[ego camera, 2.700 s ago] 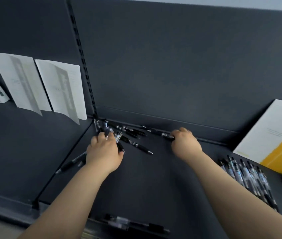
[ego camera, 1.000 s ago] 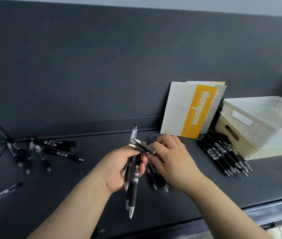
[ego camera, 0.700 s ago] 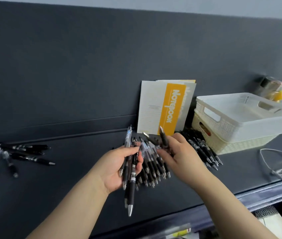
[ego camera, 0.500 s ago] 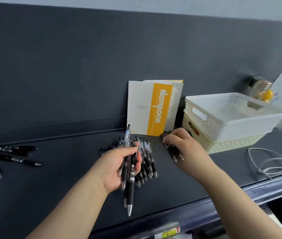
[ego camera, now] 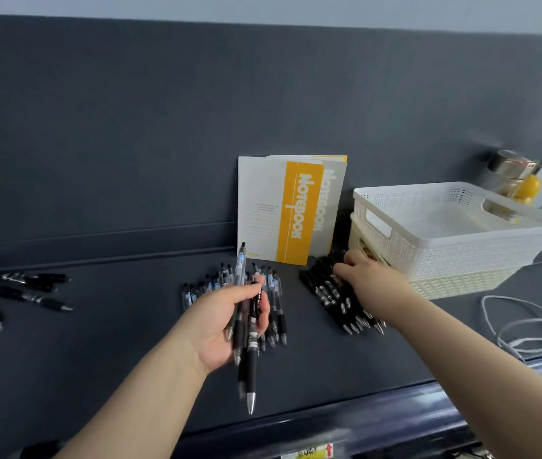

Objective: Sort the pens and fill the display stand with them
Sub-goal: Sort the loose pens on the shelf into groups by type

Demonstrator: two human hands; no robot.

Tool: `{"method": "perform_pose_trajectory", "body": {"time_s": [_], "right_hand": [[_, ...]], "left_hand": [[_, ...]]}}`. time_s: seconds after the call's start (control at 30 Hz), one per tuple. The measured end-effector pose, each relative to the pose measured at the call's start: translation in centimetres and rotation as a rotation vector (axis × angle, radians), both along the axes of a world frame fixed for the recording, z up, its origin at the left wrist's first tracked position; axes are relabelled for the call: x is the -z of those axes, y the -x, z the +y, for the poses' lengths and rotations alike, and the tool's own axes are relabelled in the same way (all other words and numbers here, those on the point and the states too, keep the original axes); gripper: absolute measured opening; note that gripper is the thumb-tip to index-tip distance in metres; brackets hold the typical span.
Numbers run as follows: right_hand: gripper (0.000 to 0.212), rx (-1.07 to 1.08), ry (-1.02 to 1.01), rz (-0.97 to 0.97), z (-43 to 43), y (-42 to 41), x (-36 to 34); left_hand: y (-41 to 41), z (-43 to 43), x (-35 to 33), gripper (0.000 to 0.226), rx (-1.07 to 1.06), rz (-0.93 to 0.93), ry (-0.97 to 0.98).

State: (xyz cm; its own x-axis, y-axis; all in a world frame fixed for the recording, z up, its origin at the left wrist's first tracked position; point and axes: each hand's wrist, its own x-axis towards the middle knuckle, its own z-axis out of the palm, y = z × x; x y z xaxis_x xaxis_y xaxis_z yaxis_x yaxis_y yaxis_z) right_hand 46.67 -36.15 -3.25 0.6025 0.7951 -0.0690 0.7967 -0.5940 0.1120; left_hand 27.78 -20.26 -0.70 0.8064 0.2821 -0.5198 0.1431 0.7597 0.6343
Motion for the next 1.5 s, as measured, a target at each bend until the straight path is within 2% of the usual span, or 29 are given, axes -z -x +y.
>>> {"method": "perform_pose_trajectory", "body": {"time_s": [0.27,0.4,0.63,0.8,1.07,1.17,1.23,1.27,1.37,1.5], "right_hand": [[0.037,0.007,0.093,0.1,0.5,-1.2,-0.7],[0.021,0.053,-0.009,0.121,0.8,-0.6,-0.4],[0.054,0.169,-0.067,0.118,2.5,0.9,1.0],[0.035,0.223,-0.135,0.199,3.1,1.2,1.7],[0.038,0.254,-0.172,0.156,2.3,0.9,2.3],[0.033,0.189,-0.416,0.148,3.0,3.4,1.3],[0.023,0.117,-0.633,0.287,3.8,6.3,0.1],[0.024,0.083,-0.668,0.415,4.2,7.8,-0.5],[0.027,0.057,-0.615,0.748,5.2,11.1,-0.8],[0.017,0.16,-0.703,0.931,5.0,10.8,-0.2]], "left_hand": [[-0.9,-0.3,0.1,0.011,-0.052,0.013,0.011],[-1.0,-0.2,0.2,0.011,-0.085,0.026,0.024],[-0.9,0.1,0.2,0.01,-0.1,0.041,0.033],[-0.9,0.5,0.2,0.012,-0.098,0.041,0.046],[-0.7,1.4,0.7,0.017,-0.122,-0.023,0.122],[-0.9,1.6,0.9,0.016,-0.134,-0.038,0.07],[-1.1,1.7,1.0,0.014,-0.163,-0.054,0.049],[-1.3,1.8,1.1,0.014,-0.179,-0.061,0.044],[-1.8,1.7,1.2,0.014,-0.211,-0.08,0.013],[-2.4,1.6,1.4,0.017,-0.211,-0.112,-0.012]]}}
